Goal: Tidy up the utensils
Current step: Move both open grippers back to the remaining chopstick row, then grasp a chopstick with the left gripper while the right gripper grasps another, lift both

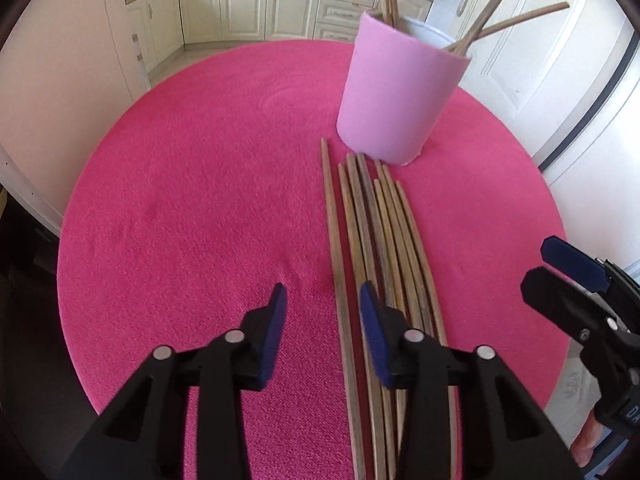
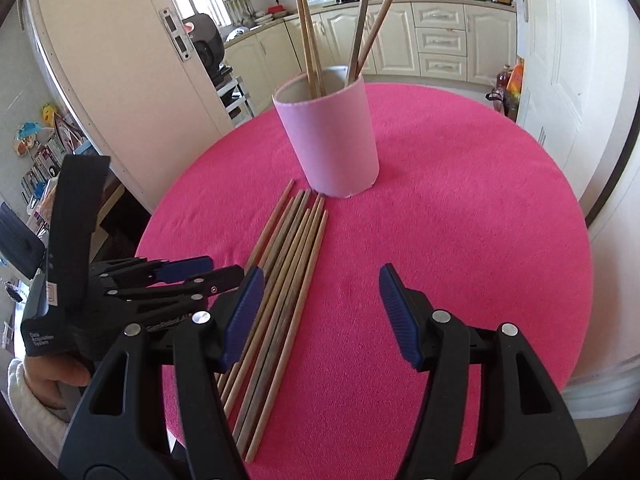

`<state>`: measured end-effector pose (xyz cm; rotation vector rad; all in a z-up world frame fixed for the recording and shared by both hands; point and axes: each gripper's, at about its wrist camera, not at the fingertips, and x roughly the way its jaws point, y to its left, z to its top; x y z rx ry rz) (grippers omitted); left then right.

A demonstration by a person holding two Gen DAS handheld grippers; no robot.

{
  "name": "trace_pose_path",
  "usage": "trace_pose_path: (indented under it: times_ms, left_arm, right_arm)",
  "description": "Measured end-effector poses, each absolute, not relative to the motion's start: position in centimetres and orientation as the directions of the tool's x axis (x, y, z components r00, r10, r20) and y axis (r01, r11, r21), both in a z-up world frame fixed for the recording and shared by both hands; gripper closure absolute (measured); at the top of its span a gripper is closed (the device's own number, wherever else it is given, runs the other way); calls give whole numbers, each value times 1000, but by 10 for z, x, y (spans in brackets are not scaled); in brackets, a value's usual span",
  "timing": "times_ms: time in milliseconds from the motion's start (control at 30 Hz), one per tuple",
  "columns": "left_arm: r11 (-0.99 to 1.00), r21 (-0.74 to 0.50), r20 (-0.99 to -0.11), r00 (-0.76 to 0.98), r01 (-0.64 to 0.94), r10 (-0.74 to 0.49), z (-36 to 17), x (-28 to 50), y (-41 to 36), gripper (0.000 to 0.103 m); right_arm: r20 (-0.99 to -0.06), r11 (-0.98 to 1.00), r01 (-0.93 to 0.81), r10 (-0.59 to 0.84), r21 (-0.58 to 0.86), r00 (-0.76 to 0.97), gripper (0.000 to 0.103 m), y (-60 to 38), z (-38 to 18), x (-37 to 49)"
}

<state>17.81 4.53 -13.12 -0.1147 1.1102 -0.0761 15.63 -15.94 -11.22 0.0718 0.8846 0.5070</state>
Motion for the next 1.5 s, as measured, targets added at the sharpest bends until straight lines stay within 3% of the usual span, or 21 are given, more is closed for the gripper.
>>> trace_pose_path:
  times_ms: [67,100,133,400,467,633,1200,1500]
  left_arm:
    - [992,-127,-895,431,2,-116,-136,183,44,73]
    - [992,-126,-894,433,-2,-113,-139,183,44,73]
    - [992,-125,-893,436,-4,-111,-139,184,44,73]
    - [998,-63,-900,435,-26,-45,-144,196,39,75]
    - [998,-54,-900,435,-32,-35,-144,196,38,90]
    - [995,-96,-898,434,-34,-72,-141,189,49,97]
    - [989,-144,-898,425,-36,-115,-138,161,69,97]
    - [988,-147,-897,426,-35,-119,-139,164,65,97]
  right_arm:
    - [-734,885,-389,439,255,518,54,-159,-116,159]
    - [-746,889,-384,429,248,510,69,-159,-119,161]
    - [-752,890,-383,426,249,502,71,-158,-120,162]
    - [-803,871,-402,444,283,397,71,-149,-137,171]
    - [-816,869,-405,441,284,373,71,-146,-140,173]
    - [-829,861,-418,443,289,340,72,-137,-142,176]
    - [-911,902,-419,258,108,322,79,-106,-151,183]
    - [-911,894,-447,196,14,364,92,-91,-154,185]
